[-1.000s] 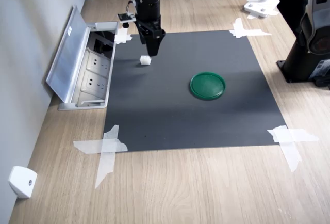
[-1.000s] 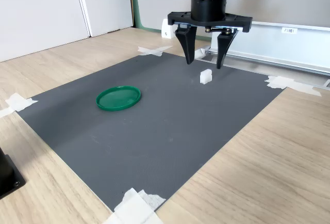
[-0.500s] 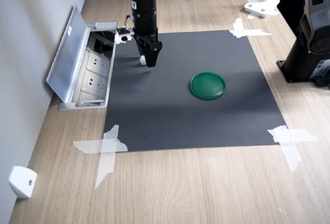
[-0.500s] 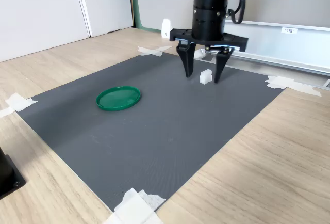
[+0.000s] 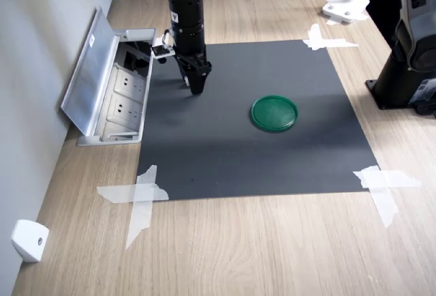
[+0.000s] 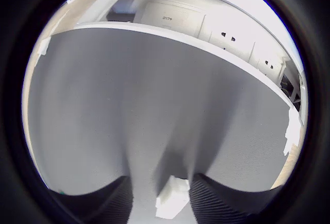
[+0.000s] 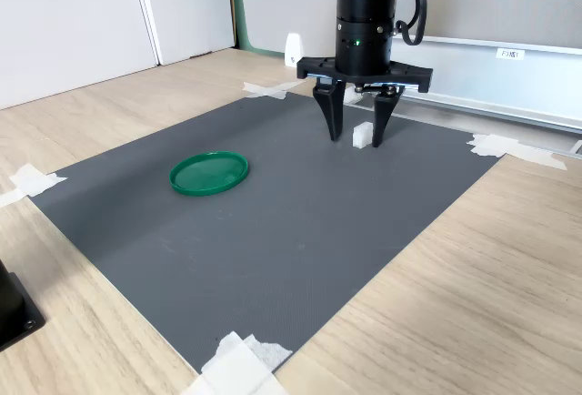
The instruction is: Grasp a white terminal and put it on the green lid.
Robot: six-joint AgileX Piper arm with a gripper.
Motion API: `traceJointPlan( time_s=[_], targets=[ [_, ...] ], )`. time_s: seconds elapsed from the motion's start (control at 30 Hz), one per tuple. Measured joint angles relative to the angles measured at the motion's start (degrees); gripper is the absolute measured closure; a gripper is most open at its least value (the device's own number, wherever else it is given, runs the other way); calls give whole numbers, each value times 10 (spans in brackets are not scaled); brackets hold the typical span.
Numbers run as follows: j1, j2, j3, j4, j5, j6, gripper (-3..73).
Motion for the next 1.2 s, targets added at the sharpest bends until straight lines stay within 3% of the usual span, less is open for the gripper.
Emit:
traceJointPlan(
  time_s=[0.3, 0.7, 1.03, 1.2],
  targets=[
    [0, 1, 0, -12, -1, 12, 602],
    [8, -121, 40, 19, 55, -27, 605],
    [96, -243, 215, 23, 48, -39, 605],
    [106, -266, 307, 22, 11, -39, 605]
  ],
)
